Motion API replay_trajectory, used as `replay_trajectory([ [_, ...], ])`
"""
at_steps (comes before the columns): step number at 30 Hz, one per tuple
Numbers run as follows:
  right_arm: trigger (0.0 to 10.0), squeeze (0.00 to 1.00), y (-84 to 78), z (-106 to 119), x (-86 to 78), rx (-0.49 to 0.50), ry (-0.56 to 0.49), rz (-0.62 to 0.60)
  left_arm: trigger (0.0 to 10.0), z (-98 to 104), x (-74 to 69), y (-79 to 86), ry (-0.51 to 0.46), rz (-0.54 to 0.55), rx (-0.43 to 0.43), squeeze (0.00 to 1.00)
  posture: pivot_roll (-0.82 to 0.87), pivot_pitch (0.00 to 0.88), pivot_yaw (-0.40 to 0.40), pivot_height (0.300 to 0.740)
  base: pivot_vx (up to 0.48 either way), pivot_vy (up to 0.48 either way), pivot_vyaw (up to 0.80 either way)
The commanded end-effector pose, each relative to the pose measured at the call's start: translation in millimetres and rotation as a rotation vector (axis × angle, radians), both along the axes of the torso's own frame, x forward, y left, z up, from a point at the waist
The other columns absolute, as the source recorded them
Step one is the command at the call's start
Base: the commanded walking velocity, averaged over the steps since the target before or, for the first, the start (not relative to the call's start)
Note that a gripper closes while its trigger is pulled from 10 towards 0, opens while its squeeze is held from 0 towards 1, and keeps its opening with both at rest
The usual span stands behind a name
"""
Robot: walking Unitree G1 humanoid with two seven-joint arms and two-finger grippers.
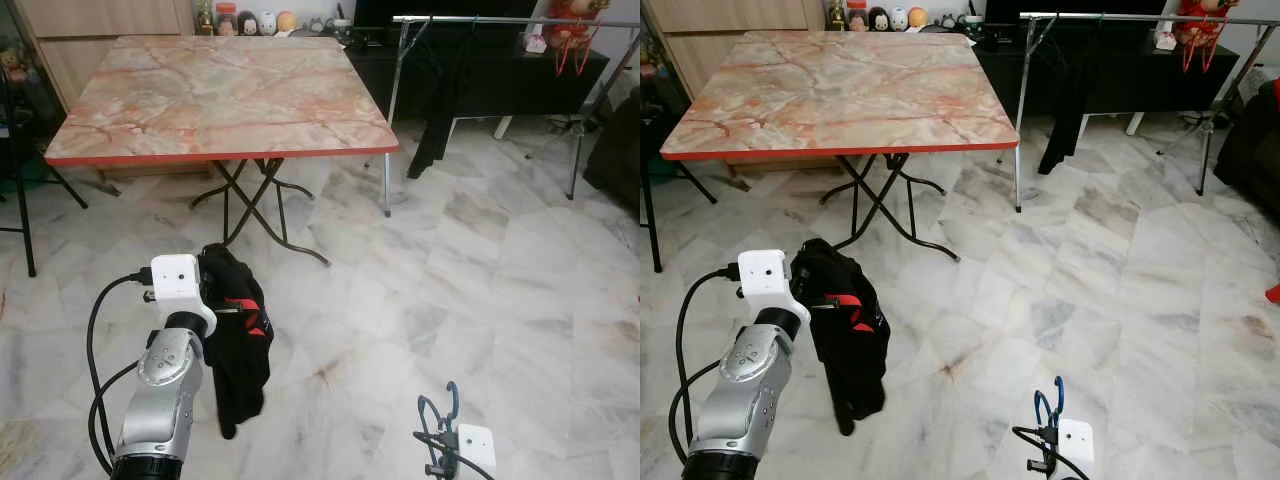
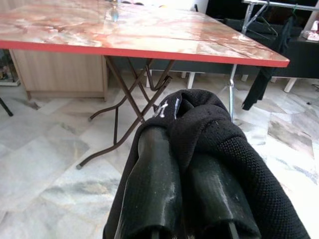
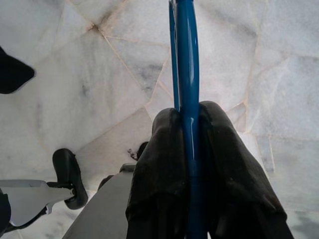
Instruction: Hang hanger
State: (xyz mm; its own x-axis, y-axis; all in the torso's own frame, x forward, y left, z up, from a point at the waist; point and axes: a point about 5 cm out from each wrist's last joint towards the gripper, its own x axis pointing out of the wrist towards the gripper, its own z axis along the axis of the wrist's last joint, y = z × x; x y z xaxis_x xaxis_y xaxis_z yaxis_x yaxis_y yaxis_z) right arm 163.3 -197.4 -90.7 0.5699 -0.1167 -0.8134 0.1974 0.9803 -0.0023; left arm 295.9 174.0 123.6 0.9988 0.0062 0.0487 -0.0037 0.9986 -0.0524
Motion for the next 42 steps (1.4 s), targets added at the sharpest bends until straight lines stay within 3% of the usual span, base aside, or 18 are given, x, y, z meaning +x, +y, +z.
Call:
replay_trajectory([
  [1,10.0,0.0,-1.7,0.1,-0.2,-0.001,0.002,-0.009,10.0,13.6,1.1,-3.4,-0.072,-0.022,0.003,0.0,0.0,0.0,-0.046,0.74,0.311,0.0,0.63],
  [6,10.0,0.0,-1.3,0.1,0.0,-0.001,0.004,-0.004,10.0,13.1,1.0,-4.7,-0.068,-0.031,0.003,0.0,0.0,0.0,-0.045,0.74,0.313,0.0,0.77],
  [18,10.0,0.0,1.7,1.5,4.3,0.046,-0.013,-0.014,10.0,12.4,-0.7,-5.4,-0.066,-0.038,0.0,0.0,0.01,0.0,-0.05,0.74,0.322,0.0,0.0],
  [42,10.0,0.0,2.2,2.2,7.0,0.034,0.004,0.048,10.0,17.5,1.0,-4.3,-0.075,-0.024,0.001,0.0,0.0,0.0,-0.053,0.74,0.331,0.0,0.0],
])
